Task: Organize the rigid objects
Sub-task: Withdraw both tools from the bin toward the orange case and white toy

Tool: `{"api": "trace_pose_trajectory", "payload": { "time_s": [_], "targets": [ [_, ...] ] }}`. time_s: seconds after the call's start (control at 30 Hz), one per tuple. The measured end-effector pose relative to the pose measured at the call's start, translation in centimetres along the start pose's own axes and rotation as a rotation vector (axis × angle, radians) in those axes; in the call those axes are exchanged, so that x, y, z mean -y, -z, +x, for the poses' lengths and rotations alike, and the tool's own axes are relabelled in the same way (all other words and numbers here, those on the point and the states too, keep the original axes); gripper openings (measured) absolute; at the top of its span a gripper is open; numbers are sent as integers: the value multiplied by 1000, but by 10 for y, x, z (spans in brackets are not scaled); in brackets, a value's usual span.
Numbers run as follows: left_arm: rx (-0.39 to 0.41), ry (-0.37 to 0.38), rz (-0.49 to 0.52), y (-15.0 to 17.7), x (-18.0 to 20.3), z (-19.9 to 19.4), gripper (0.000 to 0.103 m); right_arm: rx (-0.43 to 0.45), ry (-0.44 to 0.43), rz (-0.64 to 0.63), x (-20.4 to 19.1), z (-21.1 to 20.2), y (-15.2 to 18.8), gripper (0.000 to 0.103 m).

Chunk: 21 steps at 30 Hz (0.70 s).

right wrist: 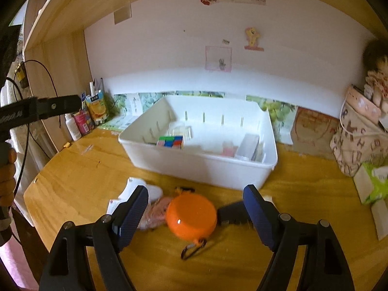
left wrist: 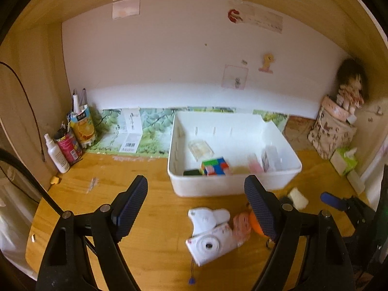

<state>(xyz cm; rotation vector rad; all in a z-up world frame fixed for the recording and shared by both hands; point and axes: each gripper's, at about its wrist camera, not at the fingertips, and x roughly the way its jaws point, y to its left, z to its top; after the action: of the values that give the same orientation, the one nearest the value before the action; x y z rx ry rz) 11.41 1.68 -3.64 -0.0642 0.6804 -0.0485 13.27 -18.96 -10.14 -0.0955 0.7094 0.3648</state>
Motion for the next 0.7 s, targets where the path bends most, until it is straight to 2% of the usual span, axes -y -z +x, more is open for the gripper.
{"api": "trace_pose_trajectory", "payload": {
  "time_s": [0.17,0.37,0.53,0.7],
  "targets": [
    [-46,-6,41,17,5,-12,84,-36,-5,46,-2,-7,12,81],
    [-74,-33,199,33,14,-21,84,-114,-67,201,6,-14,29,81],
    [-111,-57,318,42,20,-17,84,-162,-86,291,10,-14,34,81],
    [-162,-22,387,43,22,-3,84,-209,-86,359,12,-6,34,81]
  ]
}}
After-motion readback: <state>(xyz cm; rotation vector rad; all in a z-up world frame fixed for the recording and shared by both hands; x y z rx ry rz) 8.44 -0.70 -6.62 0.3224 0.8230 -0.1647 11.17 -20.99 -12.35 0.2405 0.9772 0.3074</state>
